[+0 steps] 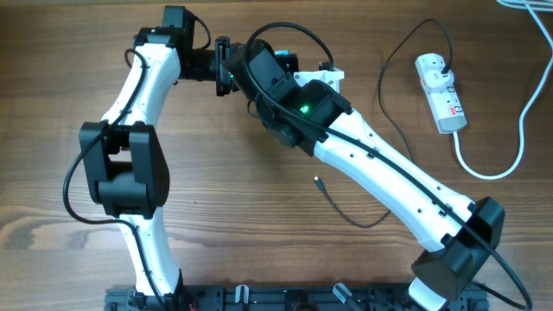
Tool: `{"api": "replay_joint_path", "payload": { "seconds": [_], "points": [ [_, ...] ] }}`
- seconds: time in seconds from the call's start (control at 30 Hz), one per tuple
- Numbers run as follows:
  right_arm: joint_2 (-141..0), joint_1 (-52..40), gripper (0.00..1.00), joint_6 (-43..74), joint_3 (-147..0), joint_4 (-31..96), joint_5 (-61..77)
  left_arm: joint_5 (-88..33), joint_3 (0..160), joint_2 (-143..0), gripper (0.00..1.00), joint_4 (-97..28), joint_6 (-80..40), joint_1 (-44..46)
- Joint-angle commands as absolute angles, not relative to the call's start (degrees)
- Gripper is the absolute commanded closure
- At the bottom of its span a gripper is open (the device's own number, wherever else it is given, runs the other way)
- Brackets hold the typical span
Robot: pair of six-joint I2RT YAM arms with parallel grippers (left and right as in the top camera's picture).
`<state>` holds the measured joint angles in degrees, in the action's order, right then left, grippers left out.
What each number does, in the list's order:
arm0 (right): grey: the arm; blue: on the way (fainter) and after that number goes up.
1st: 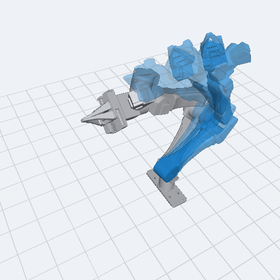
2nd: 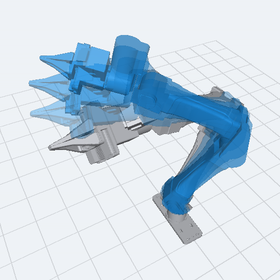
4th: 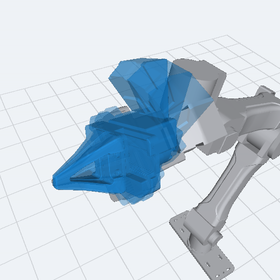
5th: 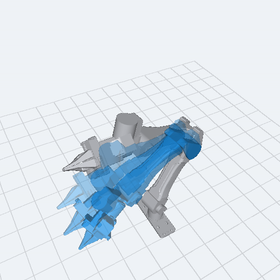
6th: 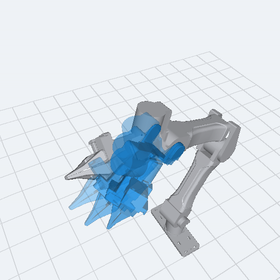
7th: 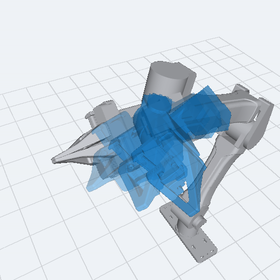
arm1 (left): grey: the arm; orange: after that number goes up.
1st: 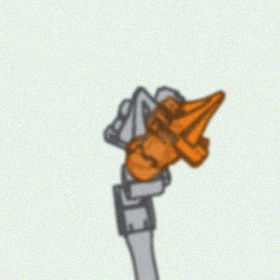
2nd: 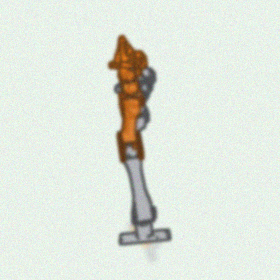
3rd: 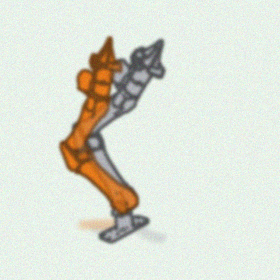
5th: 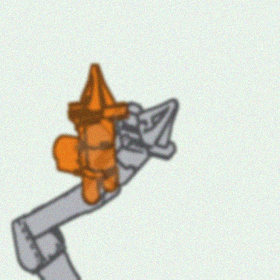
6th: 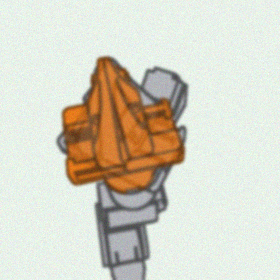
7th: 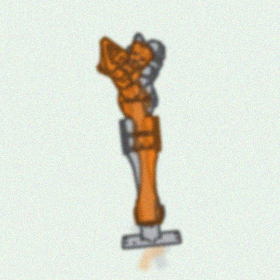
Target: Plug charger to phone and switch on socket
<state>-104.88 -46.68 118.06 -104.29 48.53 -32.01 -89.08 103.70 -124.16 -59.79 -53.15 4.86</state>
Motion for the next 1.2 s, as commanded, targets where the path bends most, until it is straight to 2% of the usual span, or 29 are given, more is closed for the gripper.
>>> {"api": "replay_joint_path", "payload": {
  "seconds": [0.0, 0.8, 0.97, 1.17],
  "points": [
    [-103.2, -46.6, 0.91, 118.7, -105.4, 48.3, -31.0, -90.4, 103.6, -122.5, 0.64, -59.8, -53.2, 5.0],
    [-103.2, -46.6, 0.9, 118.7, -105.4, 49.1, -29.4, -90.4, 103.6, -122.5, 0.76, -59.8, -53.2, 5.0],
    [-103.2, -46.6, 0.9, 118.7, -105.4, 48.9, -29.4, -90.4, 103.6, -122.5, 0.84, -59.8, -53.2, 5.0],
    [-103.2, -46.6, 0.85, 118.7, -105.4, 48.7, -28.4, -90.3, 103.6, -122.5, 0.96, -59.8, -53.2, 5.0]
  ]
}}
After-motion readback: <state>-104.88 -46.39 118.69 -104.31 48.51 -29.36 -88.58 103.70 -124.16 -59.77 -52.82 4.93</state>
